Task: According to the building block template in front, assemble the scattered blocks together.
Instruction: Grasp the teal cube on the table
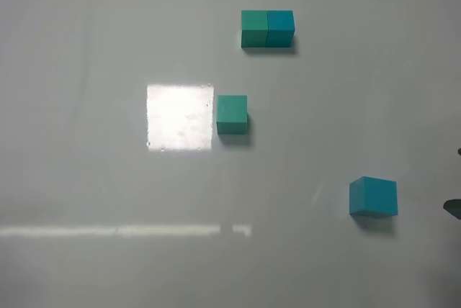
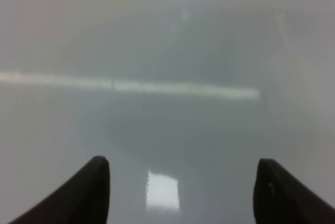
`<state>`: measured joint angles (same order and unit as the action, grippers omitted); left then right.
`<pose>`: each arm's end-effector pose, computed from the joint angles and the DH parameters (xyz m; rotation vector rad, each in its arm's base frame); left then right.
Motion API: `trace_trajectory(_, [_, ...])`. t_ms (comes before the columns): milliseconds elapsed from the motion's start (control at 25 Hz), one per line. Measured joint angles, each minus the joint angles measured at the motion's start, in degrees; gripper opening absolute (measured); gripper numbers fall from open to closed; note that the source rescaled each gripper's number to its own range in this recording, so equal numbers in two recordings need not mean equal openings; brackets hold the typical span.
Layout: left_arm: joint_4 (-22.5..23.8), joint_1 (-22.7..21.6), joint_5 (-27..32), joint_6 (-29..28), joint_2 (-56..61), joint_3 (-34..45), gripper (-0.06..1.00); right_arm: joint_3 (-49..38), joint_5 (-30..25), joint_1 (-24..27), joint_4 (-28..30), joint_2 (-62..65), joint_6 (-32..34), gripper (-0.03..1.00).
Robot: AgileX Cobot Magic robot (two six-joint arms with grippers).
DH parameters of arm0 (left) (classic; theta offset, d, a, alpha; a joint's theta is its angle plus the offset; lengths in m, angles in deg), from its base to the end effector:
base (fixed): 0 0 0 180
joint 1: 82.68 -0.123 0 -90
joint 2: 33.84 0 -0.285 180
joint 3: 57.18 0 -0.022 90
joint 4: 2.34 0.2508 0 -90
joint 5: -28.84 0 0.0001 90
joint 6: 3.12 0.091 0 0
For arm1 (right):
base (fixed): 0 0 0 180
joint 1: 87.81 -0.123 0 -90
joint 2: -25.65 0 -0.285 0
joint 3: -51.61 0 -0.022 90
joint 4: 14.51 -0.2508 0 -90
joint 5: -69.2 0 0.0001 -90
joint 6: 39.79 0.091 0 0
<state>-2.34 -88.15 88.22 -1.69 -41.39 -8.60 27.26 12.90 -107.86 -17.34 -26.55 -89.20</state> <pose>-0.0044 -0.0004 0.2792 -0.0711 2.0156 0.0766 0.1215 0.0483 0.3661 -1.3158 1.9175 -0.1975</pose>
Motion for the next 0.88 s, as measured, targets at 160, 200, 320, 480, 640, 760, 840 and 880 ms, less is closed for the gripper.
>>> trace_trajectory(160, [0.0,0.0,0.0,0.0,0.0,0.0,0.65,0.59,0.77,-6.66,5.41,-2.98,3.14,0.9])
trace_trajectory(200, [0.0,0.0,0.0,0.0,0.0,0.0,0.64,1.22,0.77,-8.34,6.78,-4.28,5.25,0.94])
trace_trajectory(320, [0.0,0.0,0.0,0.0,0.0,0.0,0.63,4.91,0.2,-13.83,8.39,-8.64,8.41,0.97])
trace_trajectory(480, [0.0,0.0,0.0,0.0,0.0,0.0,0.63,7.24,-0.38,-17.38,12.18,-12.77,10.1,0.99])
trace_trajectory(640, [0.0,0.0,0.0,0.0,0.0,0.0,0.63,7.29,-0.55,-19.07,12.87,-14.56,10.62,1.0])
trace_trajectory(760, [0.0,0.0,0.0,0.11,0.0,0.0,0.62,6.59,0.2,-19.14,13.9,-15.41,11.41,1.0])
trace_trajectory(840, [0.0,0.0,0.0,0.13,0.0,0.0,0.61,5.31,0.94,-19.14,15.01,-15.87,11.95,1.0])
trace_trajectory(880, [0.0,0.0,0.0,0.13,0.0,0.0,0.61,4.66,1.57,-19.14,15.57,-15.95,12.45,1.0])
